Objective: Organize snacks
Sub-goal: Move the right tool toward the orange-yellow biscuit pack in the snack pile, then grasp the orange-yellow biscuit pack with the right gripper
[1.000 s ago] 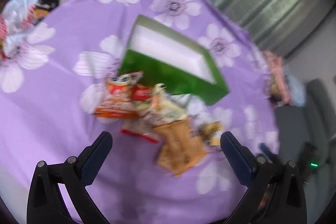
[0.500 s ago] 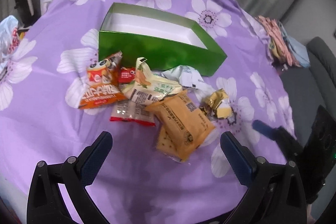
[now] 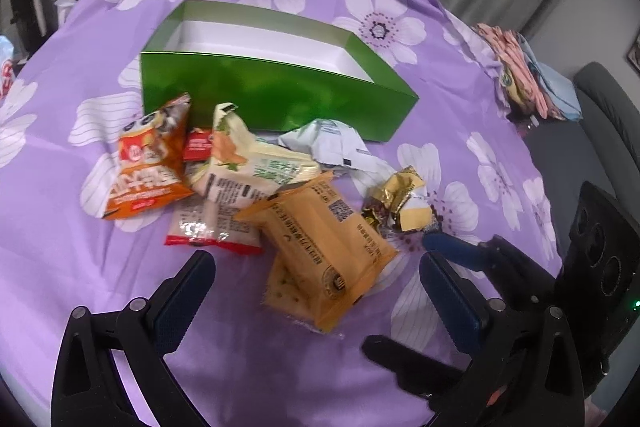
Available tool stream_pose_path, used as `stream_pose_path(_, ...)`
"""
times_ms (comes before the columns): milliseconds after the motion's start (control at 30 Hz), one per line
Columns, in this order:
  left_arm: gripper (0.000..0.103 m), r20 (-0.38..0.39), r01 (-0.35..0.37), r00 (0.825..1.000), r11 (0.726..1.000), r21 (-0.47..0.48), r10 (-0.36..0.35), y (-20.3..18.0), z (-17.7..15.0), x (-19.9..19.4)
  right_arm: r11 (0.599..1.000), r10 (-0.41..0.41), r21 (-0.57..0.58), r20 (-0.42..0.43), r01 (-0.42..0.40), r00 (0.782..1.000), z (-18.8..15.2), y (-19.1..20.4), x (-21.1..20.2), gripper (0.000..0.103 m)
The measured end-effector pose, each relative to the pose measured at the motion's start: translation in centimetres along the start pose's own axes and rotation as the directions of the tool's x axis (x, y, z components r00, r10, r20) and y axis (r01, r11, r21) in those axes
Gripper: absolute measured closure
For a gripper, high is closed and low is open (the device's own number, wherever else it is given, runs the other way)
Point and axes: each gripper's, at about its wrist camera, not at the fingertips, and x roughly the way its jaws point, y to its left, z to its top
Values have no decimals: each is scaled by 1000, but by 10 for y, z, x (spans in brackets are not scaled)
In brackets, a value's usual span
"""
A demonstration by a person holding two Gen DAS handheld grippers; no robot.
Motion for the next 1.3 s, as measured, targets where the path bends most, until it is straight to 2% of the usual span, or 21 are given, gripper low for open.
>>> stream_pose_path(100, 1, -3, 12, 1000, 1000, 8, -12, -3, 1, 6, 1000, 13, -5, -7, -13, 1000, 4, 1, 6, 10)
stream_pose_path(167, 7, -10, 18, 1000, 1000, 14, -18, -5, 1, 9, 1000, 26, -4, -14, -26, 1000, 5, 1, 10, 13)
stream_pose_path(233, 8, -20, 28, 999, 1000, 14, -28, -5, 2, 13, 999, 31, -12, -20, -31, 999, 7, 3, 13, 16)
stream_pose_path(333, 9, -23, 43, 999, 999, 6, -43, -6, 2, 17, 998, 52, -21, -33, -53, 998, 9, 4, 19, 24)
stream_pose_path(433, 19, -34, 54, 998, 998, 12, -53, -8, 1, 21, 997, 66, -24, -41, -67, 997, 8, 3, 23, 27)
stream_pose_path(533, 22, -43, 55, 998, 998, 10, -54, -9, -1, 26, 996, 85, -23, -54, -86, 995, 7, 2, 26, 36)
stream_pose_path(633, 27, -47, 59, 997, 998, -5, -60, -5, -1, 28, 995, 92, -22, -63, -94, 994, 6, 3, 30, 40)
stream_pose_path(767, 39, -49, 52, 997, 998, -23, -53, 1, -2, 30, 996, 93, -8, -64, -94, 994, 4, -2, 31, 49)
stream_pose_path(967, 41, -44, 47, 998, 998, -41, -49, 2, -6, 31, 997, 83, -6, -61, -83, 995, 2, -3, 32, 52)
stream_pose_path(1167, 48, -15, 26, 1000, 999, -26, -27, 0, -7, 21, 998, 52, -25, -34, -53, 998, 0, 3, 27, 56)
stream_pose_path(1300, 49, 9, 22, 1000, 1000, -6, -22, -4, -5, 11, 998, 56, -19, -14, -56, 998, 2, 6, 19, 57)
